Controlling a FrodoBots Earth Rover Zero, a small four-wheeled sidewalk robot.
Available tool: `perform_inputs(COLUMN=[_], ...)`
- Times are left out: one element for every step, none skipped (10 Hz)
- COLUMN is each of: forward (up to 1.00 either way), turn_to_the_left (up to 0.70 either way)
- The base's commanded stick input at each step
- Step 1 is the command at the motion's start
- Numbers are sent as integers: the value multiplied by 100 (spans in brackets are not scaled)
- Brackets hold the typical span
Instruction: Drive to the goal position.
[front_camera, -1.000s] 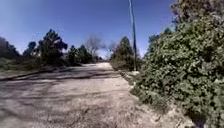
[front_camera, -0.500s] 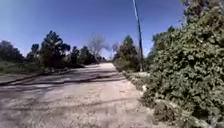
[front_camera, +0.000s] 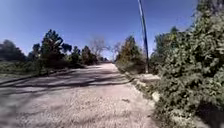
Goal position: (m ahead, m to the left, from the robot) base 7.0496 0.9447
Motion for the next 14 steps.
perform_inputs(forward=[100, 100, 100, 100, 100, 100, 100, 100, 100, 100, 100, 100, 100, 100], turn_to_the_left=[0, 0, 0, 0, 0, 0, 0, 0, 0, 0, 0, 0, 0, 0])
